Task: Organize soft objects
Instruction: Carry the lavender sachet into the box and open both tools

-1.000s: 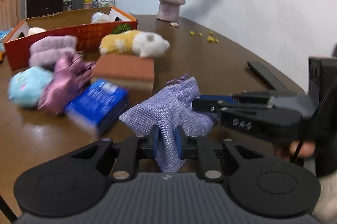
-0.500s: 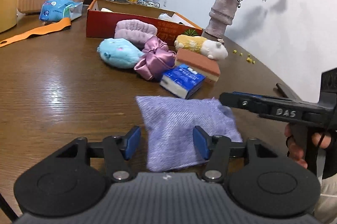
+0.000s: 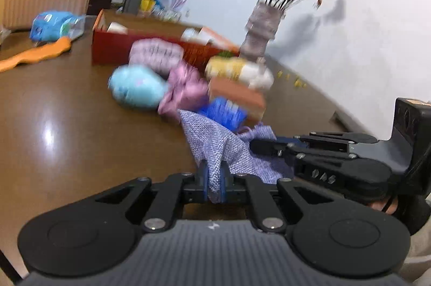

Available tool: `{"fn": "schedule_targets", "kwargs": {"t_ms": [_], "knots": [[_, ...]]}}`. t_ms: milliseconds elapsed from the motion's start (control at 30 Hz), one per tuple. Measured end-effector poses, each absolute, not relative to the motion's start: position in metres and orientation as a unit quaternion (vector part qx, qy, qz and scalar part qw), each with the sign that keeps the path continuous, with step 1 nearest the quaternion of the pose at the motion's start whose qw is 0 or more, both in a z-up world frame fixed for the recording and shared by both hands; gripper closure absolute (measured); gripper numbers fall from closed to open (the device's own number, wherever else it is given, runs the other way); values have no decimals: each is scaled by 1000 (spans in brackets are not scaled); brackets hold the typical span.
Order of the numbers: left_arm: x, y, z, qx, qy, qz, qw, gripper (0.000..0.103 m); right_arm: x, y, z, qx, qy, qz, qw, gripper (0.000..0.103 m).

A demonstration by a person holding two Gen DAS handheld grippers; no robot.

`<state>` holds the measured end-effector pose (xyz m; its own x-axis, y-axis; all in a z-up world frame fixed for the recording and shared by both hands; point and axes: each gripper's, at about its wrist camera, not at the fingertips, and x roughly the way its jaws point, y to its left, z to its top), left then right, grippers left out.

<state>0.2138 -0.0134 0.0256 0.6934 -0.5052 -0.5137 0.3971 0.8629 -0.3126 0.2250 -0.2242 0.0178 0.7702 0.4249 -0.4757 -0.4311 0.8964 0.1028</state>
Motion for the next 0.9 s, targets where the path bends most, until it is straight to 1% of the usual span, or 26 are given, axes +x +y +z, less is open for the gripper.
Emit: {"fn": "schedule_targets", "kwargs": {"t_ms": [100, 200, 267, 333, 400, 500, 600, 633, 667, 700, 733, 767, 800, 833, 867, 900], "knots": [[248, -3, 57, -102, 263, -259, 924, 95, 252, -231, 59, 6, 206, 249, 946, 99], [306, 5, 91, -102, 235, -244, 935, 95, 311, -228, 101, -5, 177, 261, 949, 98], [350, 7, 107, -90, 220, -224, 945, 95, 359, -223, 120, 2, 182, 271, 945, 98], [399, 7, 112, -76, 229, -200, 950, 94, 418, -210, 131, -1, 196, 267, 943, 98], [442, 8, 107, -62, 248, -170, 952, 94, 475, -194, 127, -7, 229, 260, 938, 98], [495, 4, 83, -27, 294, -135, 946, 93, 540, -171, 108, -8, 286, 247, 926, 98], [514, 1, 64, 9, 309, -113, 944, 91, 572, -150, 82, -26, 322, 241, 915, 97], [517, 4, 60, 14, 313, -117, 943, 86, 575, -145, 75, -31, 328, 244, 912, 96], [517, 7, 57, 15, 315, -121, 941, 74, 578, -142, 68, -34, 337, 245, 908, 91], [515, 13, 56, 12, 315, -126, 941, 66, 581, -139, 64, -38, 349, 248, 903, 89], [512, 16, 56, 11, 312, -124, 942, 54, 582, -137, 59, -40, 357, 254, 898, 89], [510, 20, 59, 13, 307, -121, 944, 50, 583, -136, 54, -42, 357, 255, 898, 87], [507, 22, 61, 19, 302, -121, 945, 49, 581, -136, 53, -46, 358, 252, 898, 75], [503, 24, 65, 23, 300, -120, 946, 49, 581, -136, 54, -46, 360, 248, 898, 68], [499, 26, 70, 23, 298, -116, 947, 49, 581, -137, 57, -40, 359, 244, 900, 56], [495, 27, 75, 22, 294, -117, 948, 49, 577, -142, 63, -29, 353, 241, 904, 54]]}}
